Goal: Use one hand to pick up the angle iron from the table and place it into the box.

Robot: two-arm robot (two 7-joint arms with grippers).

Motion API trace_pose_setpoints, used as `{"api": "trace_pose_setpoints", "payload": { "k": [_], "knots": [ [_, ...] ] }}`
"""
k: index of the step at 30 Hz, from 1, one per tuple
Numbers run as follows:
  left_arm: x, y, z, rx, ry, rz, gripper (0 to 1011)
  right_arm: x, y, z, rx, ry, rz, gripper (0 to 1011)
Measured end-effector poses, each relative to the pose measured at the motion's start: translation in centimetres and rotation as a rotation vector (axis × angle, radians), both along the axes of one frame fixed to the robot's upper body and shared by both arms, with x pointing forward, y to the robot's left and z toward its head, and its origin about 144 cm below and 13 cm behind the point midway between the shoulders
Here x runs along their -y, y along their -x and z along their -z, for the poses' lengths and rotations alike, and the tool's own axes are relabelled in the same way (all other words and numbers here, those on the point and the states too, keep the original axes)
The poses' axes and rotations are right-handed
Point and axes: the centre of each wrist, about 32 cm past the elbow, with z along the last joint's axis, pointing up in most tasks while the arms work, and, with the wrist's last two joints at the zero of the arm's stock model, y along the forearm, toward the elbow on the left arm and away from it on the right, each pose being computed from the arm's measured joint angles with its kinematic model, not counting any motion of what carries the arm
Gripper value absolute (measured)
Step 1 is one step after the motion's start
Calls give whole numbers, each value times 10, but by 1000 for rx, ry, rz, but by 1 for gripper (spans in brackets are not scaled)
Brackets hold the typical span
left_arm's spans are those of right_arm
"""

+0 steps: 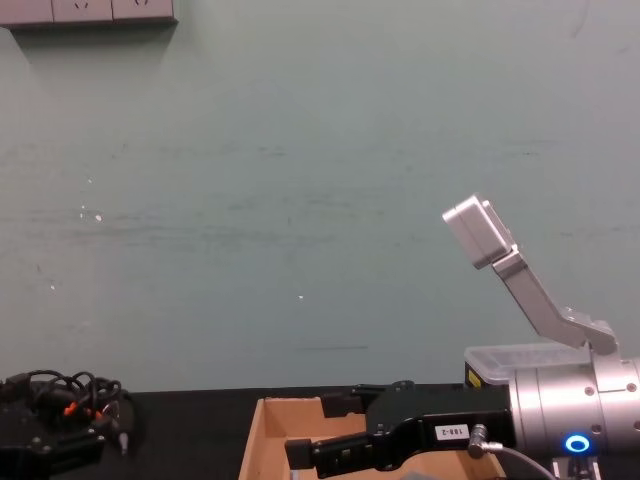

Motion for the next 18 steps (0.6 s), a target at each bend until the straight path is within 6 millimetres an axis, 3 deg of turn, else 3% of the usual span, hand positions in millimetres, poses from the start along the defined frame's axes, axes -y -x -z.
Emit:
{"api": "trace_pose_setpoints", "payload": {
  "k": [10,18],
  "knots": [
    [0,0,0,0,0,0,1000,1,2,-1,6,-5,-1,1000],
    [0,0,0,0,0,0,1000,12,16,-11,43,-55,18,1000]
  ]
}}
